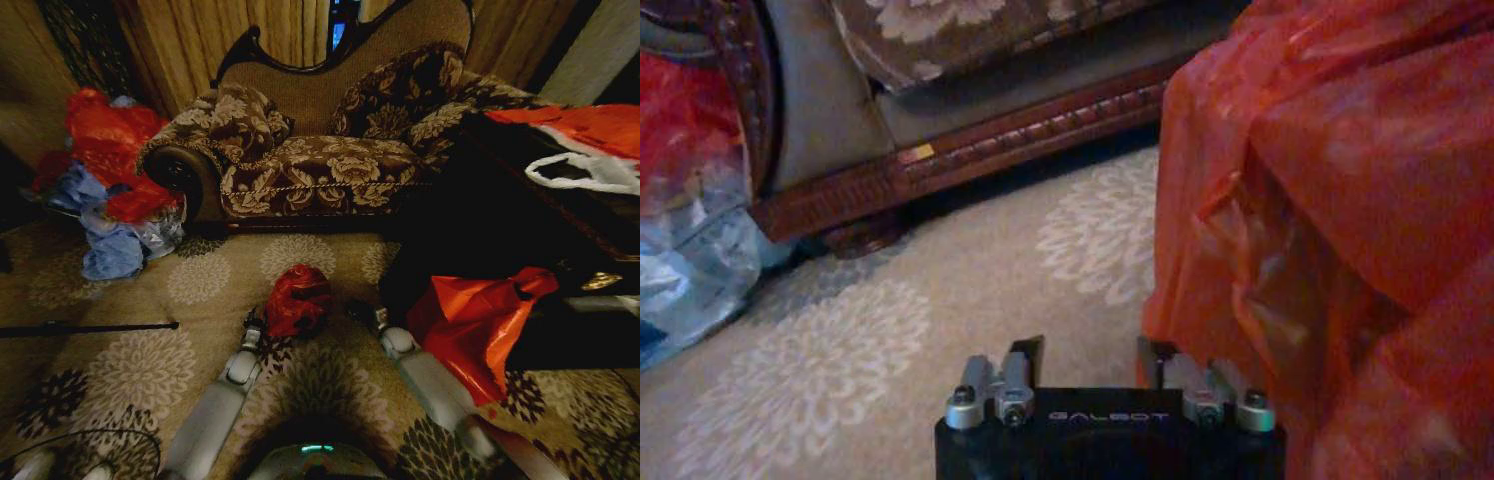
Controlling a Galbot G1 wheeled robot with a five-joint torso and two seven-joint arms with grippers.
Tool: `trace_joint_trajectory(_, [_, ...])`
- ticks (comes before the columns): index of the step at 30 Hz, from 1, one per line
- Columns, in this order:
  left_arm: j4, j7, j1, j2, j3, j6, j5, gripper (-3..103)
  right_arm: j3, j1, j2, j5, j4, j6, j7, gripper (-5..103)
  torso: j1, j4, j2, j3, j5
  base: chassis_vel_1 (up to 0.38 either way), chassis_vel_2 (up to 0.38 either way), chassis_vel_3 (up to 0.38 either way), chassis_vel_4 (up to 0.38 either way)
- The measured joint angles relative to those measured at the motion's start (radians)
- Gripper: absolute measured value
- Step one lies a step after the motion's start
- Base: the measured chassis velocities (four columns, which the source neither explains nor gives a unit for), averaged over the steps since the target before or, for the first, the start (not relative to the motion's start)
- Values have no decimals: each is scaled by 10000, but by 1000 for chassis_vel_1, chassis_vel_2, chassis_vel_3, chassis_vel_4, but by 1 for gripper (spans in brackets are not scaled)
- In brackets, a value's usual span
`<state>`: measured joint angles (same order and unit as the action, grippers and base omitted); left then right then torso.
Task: Place a garbage bag over the trash bin.
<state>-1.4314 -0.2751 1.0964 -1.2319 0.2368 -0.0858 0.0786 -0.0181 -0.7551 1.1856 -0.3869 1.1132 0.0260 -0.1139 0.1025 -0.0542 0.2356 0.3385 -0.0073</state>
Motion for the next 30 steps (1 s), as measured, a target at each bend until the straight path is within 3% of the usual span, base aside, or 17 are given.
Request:
trace_joint_trajectory(3, [-1262, -7, 928, 321, 26, -89, 203, 67, -668, -911, -258, -158, 967, -7, 174, 70, 0, -1, 0, -1, -1, 0, 0, 0, 0])
trace_joint_trajectory(5, [-1547, -5, 1111, 376, 30, -166, 320, 72, -796, -1177, -316, -234, 1269, 38, 231, 70, 0, -1, 0, 0, 0, 0, 0, 0, 0])
trace_joint_trajectory(6, [-2146, -28, 1462, 478, 44, -413, 588, 78, -1037, -1738, -420, -481, 2020, 199, 402, 80, 0, -4, 0, -1, 0, 0, 0, 0, 0])
trace_joint_trajectory(8, [-2613, -74, 1714, 556, 60, -617, 747, 84, -1184, -2126, -470, -673, 2587, 355, 523, 80, 0, -3, 0, -1, -3, 0, 0, 0, 0])
trace_joint_trajectory(11, [-3700, -139, 2366, 787, 121, -945, 940, 94, -1538, -3037, -459, -1151, 4020, 776, 804, 95, 0, -4, 1, -2, 0, 0, 0, 0, 0])
trace_joint_trajectory(13, [-4094, -156, 2660, 849, 123, -1026, 963, 98, -1586, -3354, -390, -1414, 4582, 935, 1018, 99, 0, -3, 1, -2, 0, 0, 0, 0, 0])
trace_joint_trajectory(20, [-4447, -31, 3052, 643, -370, -894, 321, 100, -1499, -3854, -68, -1716, 5594, 1238, 1466, 100, 0, 0, 1, -1, -1, 0, 0, 0, 0])
trace_joint_trajectory(26, [-3994, 699, 2591, 469, -1245, -488, -805, 100, -1762, -4088, -80, -1632, 5597, 1217, 1463, 100, 1, -2, 1, 1, -1, 0, 0, 0, 0])
trace_joint_trajectory(30, [-3607, 999, 2038, 499, -1953, -477, -840, 100, -1888, -4252, -330, -1657, 5634, 1202, 1445, 100, 1, -3, 1, 1, 0, 0, 0, 0, 0])
